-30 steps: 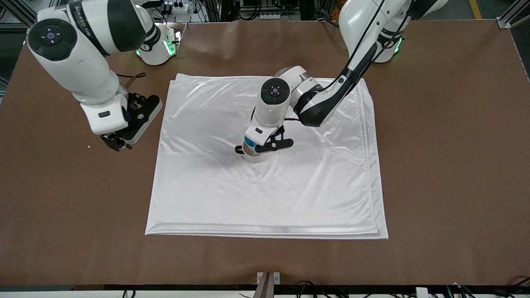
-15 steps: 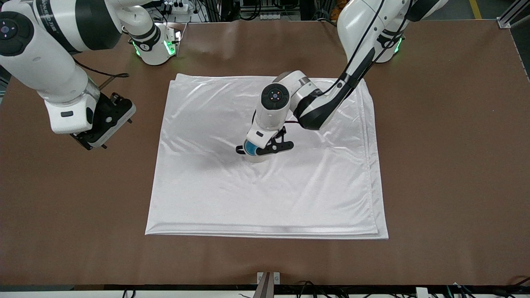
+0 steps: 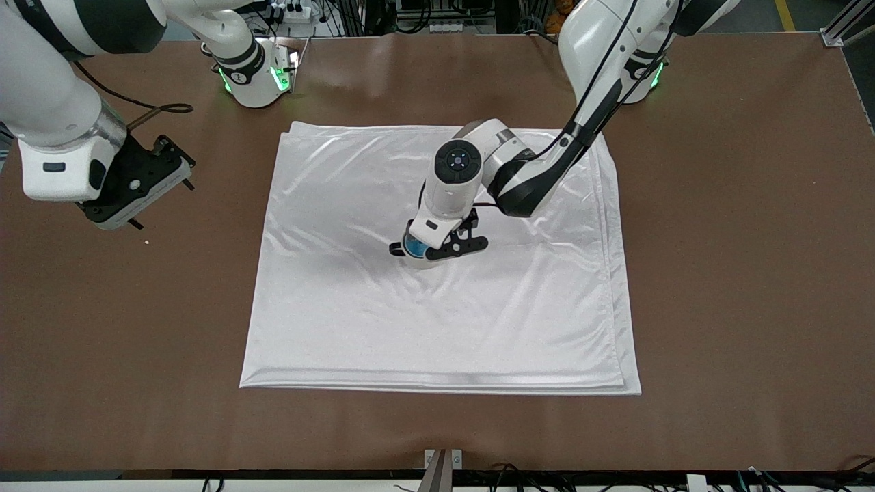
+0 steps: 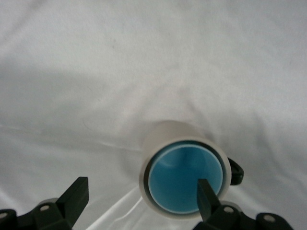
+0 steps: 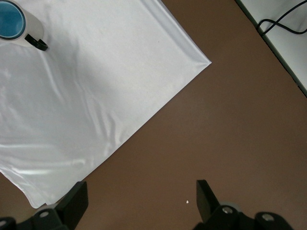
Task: Place blue cup into white mug on cloth
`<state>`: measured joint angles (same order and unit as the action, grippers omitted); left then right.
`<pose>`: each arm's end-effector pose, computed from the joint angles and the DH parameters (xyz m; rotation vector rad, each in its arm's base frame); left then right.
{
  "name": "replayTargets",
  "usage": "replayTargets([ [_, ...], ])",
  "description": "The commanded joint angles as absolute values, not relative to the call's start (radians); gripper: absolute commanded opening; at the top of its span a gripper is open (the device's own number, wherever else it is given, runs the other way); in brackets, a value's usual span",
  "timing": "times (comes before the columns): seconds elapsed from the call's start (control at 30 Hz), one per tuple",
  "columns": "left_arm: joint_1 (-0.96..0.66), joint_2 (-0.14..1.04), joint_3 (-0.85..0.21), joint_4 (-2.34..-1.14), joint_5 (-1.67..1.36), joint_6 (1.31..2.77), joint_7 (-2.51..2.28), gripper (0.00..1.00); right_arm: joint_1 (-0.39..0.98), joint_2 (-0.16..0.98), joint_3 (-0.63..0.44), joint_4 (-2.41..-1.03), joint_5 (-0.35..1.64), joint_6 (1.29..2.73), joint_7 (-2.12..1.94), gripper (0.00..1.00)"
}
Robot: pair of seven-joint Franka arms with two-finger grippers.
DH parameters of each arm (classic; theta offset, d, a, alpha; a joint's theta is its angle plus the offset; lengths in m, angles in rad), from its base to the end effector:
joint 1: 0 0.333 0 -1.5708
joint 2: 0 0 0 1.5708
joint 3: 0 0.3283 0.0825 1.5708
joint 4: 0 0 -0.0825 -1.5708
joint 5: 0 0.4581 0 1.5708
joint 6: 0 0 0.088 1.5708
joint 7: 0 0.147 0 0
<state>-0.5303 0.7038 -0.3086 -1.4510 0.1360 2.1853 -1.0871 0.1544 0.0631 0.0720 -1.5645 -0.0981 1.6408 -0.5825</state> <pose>0.5653 -0.5644 0.2217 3.0180 0.3772 -0.0469 0.6416 0.1325 0.5667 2.7978 1.2076 -0.0052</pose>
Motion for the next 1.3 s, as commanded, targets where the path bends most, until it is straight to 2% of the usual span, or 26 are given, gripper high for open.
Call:
replayTargets([
  [0.0, -0.5, 0.651, -0.268, -1.468, 0.19, 2.166, -1.013, 1.0, 0.146, 0.066, 0.086, -1.551, -0.098, 1.621, -0.548, 1.0],
  [0.17, -0.419, 0.618, -0.267, -1.463, 0.192, 2.118, -0.936, 1.0, 0.135, 0.063, 0.083, -1.551, -0.098, 1.621, -0.548, 1.0],
  [0.67, -0.16, 0.578, -0.272, -1.463, 0.187, 2.114, -0.701, 1.0, 0.109, 0.061, 0.084, -1.557, -0.097, 1.649, -0.543, 1.0],
  [0.87, -0.048, 0.548, -0.278, -1.463, 0.176, 2.059, -0.551, 1.0, 0.097, 0.054, 0.083, -1.56, -0.097, 1.649, -0.529, 1.0],
  [1.27, 0.109, 0.5, -0.281, -1.465, 0.169, 1.981, -0.246, 1.0, 0.052, 0.014, 0.057, -1.563, -0.095, 1.617, -0.302, 1.0],
])
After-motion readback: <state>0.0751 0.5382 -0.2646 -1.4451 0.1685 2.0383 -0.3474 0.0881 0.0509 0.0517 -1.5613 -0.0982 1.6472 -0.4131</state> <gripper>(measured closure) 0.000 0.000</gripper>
